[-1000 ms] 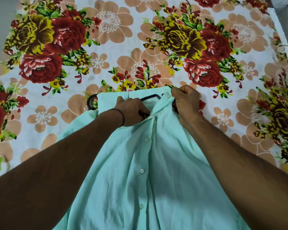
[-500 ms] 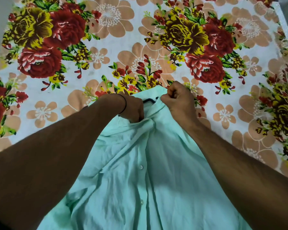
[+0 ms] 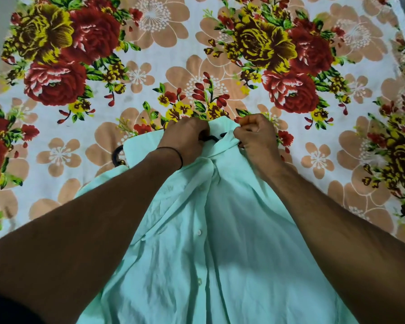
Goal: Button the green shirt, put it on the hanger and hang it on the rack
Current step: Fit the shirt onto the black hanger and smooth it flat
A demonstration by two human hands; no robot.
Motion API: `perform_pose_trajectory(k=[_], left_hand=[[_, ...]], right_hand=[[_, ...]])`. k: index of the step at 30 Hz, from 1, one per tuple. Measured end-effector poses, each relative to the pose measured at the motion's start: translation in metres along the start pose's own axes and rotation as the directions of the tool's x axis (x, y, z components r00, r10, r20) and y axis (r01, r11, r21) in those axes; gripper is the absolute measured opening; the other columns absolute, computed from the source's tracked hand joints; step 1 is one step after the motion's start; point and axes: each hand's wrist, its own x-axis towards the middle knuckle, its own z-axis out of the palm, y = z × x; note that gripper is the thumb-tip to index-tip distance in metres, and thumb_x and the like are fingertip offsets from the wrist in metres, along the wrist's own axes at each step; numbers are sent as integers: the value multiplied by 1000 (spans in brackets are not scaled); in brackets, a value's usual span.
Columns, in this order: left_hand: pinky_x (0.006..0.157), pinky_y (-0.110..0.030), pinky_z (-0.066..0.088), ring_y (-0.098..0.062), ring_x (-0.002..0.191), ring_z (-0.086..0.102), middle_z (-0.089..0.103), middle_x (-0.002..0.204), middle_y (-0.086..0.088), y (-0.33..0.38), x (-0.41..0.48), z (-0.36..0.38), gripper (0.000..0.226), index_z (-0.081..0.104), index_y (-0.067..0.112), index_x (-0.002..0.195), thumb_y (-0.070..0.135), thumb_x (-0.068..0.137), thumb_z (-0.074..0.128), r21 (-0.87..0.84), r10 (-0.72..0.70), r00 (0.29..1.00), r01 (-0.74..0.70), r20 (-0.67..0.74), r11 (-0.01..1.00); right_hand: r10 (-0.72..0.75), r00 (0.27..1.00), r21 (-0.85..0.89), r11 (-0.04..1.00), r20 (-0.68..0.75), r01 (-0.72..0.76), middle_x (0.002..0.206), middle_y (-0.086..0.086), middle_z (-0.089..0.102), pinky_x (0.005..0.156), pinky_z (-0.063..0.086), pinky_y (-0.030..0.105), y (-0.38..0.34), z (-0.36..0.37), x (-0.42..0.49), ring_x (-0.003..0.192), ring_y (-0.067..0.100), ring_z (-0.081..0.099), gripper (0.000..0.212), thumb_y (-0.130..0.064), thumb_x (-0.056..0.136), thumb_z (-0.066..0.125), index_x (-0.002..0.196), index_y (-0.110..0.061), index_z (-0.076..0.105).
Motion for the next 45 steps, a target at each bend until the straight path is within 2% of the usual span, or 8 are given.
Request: perform_pose_trajectory(k=[8, 12, 18, 24, 28, 34, 40, 45], left_hand=[[79, -43, 52, -32, 95, 60, 65, 106, -3, 6, 2, -19, 19, 65, 22, 100, 15, 85, 57, 65, 165, 978, -174, 124, 983], [74, -39, 52, -33, 93, 62, 68, 99, -3, 13, -4, -7, 17, 67, 26, 92, 17, 84, 55, 94, 168, 968, -187, 185, 978], [82, -31, 48, -21, 89, 61, 71, 102, -4, -14, -15, -18, 15, 77, 17, 95, 13, 85, 67, -294, -105, 992, 81, -67, 952], [94, -47, 36, -39, 124, 41, 43, 136, -17, -50, -48, -23, 41, 55, 11, 125, 35, 92, 60, -208, -542, 714, 507, -443, 837], [97, -52, 33, -42, 122, 42, 42, 130, -20, -53, -71, -12, 53, 46, 3, 123, 44, 92, 58, -324, -684, 614, 604, -393, 728], [92, -46, 28, -37, 115, 51, 55, 121, -16, -71, -107, -2, 48, 49, 7, 121, 48, 96, 52, -186, -542, 782, 509, -309, 841], [83, -43, 33, -41, 101, 59, 71, 100, -16, -95, -121, -18, 12, 68, 15, 101, 19, 96, 57, -113, -398, 861, 382, -318, 917], [77, -38, 41, -38, 89, 58, 67, 94, -17, -109, -121, -35, 10, 69, 5, 92, 6, 90, 60, -204, -388, 814, 331, -433, 921]], right_hand=[[86, 977, 188, 981, -195, -49, 77, 3, 64, 57, 44, 22, -8, 2, 8, 59, 7, 55, 15, 1, 83, 60, 90, -11, 65], [-98, 995, 115, 988, -20, 99, 84, 6, 69, 61, 48, 20, -22, 4, 2, 66, 7, 59, 18, 0, 84, 59, 93, -14, 66], [-46, 999, -298, 954, 9, 46, 62, 3, 60, 62, 41, 30, -15, -8, 11, 60, 15, 51, 17, -18, 79, 65, 63, -15, 63], [-526, 828, -540, 646, 197, 539, 96, 6, 61, 81, 40, 28, -22, 5, 1, 94, 21, 52, 12, -18, 82, 60, 85, -9, 67], [-233, 731, -482, 619, 642, 620, 88, -2, 68, 78, 46, 37, -28, 34, -6, 92, 21, 57, 19, -32, 88, 68, 98, -15, 71], [-148, 627, -556, 338, 765, 759, 101, 3, 59, 79, 37, 36, -29, 44, -6, 99, 28, 55, 22, -34, 90, 66, 100, -14, 66], [-329, 716, -682, 233, 616, 694, 107, 7, 53, 66, 40, 38, -31, 37, -2, 98, 32, 56, 19, -27, 93, 63, 103, -13, 54], [-341, 806, -823, 135, 484, 551, 112, 12, 50, 60, 36, 37, -20, 19, 10, 94, 38, 58, 19, -22, 95, 59, 109, -10, 52]])
